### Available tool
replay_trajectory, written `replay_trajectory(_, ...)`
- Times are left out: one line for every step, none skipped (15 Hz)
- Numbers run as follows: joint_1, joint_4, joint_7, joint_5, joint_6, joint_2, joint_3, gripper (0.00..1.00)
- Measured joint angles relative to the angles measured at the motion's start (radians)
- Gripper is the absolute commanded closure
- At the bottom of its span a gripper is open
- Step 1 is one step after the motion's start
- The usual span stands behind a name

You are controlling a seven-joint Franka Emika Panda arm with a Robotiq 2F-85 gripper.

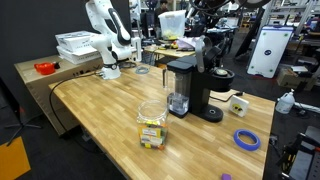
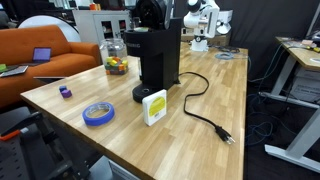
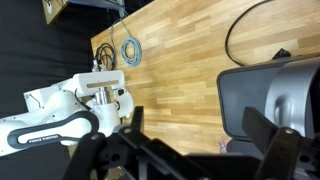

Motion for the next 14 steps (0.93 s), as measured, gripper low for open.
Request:
replay_trajectory(0.002,0.001,-0.027,0.02,0.0,0.0,0.002,0.32)
replay_trajectory(0.004,0.003,-0.05,0.038,0.001,0.0,0.006,0.39)
replay_trajectory(0.005,0.003,-0.068,0.052,0.001,0.0,0.009,0.47)
replay_trajectory(0.007,0.003,-0.078,0.062,0.001,0.0,0.01,0.54)
replay_trajectory(0.008,0.003,-0.08,0.066,0.0,0.0,0.01,0.61)
replay_trajectory(0.008,0.003,-0.08,0.067,0.0,0.0,0.01,0.68)
replay_trajectory(0.008,0.003,-0.08,0.067,0.0,0.001,0.01,0.75)
replay_trajectory(0.007,0.003,-0.079,0.067,0.0,0.001,0.01,0.81)
replay_trajectory(0.007,0.002,-0.078,0.066,0.0,0.001,0.01,0.88)
replay_trajectory(0.007,0.001,-0.075,0.066,-0.001,0.002,0.01,0.95)
replay_trajectory(0.007,0.0,-0.072,0.066,-0.001,0.002,0.01,0.99)
replay_trajectory(0.006,-0.002,-0.068,0.065,-0.001,0.003,0.009,1.0)
replay_trajectory(0.006,-0.003,-0.062,0.064,-0.001,0.003,0.009,1.0)
replay_trajectory(0.006,-0.004,-0.055,0.061,-0.002,0.004,0.008,1.0)
